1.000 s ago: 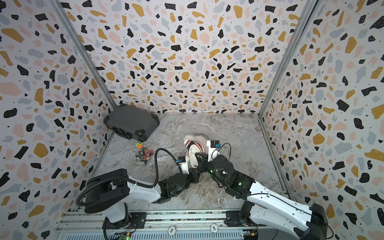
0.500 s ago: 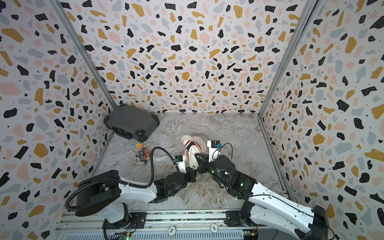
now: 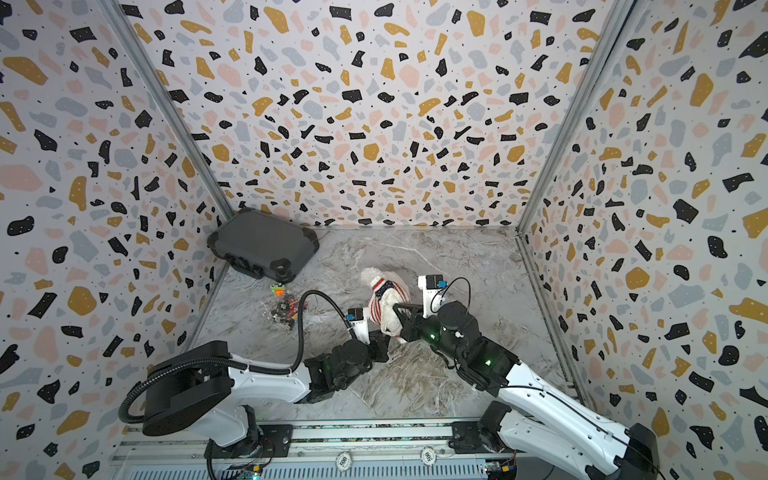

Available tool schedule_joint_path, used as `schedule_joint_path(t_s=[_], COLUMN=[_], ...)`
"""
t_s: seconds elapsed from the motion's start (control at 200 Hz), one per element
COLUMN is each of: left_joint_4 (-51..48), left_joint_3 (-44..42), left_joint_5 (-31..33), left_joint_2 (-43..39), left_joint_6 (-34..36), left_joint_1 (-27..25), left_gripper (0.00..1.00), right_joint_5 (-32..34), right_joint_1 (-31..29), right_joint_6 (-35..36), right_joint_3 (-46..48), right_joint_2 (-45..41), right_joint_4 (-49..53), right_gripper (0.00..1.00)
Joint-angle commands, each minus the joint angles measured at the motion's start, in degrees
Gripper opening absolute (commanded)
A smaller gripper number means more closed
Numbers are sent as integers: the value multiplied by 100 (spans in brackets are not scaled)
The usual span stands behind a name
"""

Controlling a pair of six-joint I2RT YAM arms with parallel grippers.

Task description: Dress the teddy bear

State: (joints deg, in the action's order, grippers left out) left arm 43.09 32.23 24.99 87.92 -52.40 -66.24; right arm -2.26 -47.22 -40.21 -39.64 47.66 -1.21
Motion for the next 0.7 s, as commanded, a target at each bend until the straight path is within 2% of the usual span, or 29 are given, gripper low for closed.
schedule_joint_path(t_s=[0.0,0.215,0.32,0.531,0.606,0.696], left_joint_4=[63,170,207,18,82,41], left_joint_3=[-85,-288,-504,-835,-905,-962], left_joint_5=[-457,-1122,-1312,-1341,-1586,-1868], left_joint_2=[-148,-363,-554,-1167,-1386,-1697], left_joint_6=[441,650,676,860,904,940], left_joint_1=[58,34,23,61,232,476], left_gripper=[0,37,50,55,55,56], right_joint_5=[-913,-1872,-2124,-2393,-2671,-2631], right_joint_1=[337,1213,1533,1664,1663,1523], right_joint_6=[382,1058,1381,1920,2080,2302], right_joint_3=[-268,-273,-340,-648,-794,-953], right_joint_2=[54,359,444,577,638,607], right_joint_4=[-482,-323,-87,468,626,804], right_gripper=[0,0,0,0,0,0])
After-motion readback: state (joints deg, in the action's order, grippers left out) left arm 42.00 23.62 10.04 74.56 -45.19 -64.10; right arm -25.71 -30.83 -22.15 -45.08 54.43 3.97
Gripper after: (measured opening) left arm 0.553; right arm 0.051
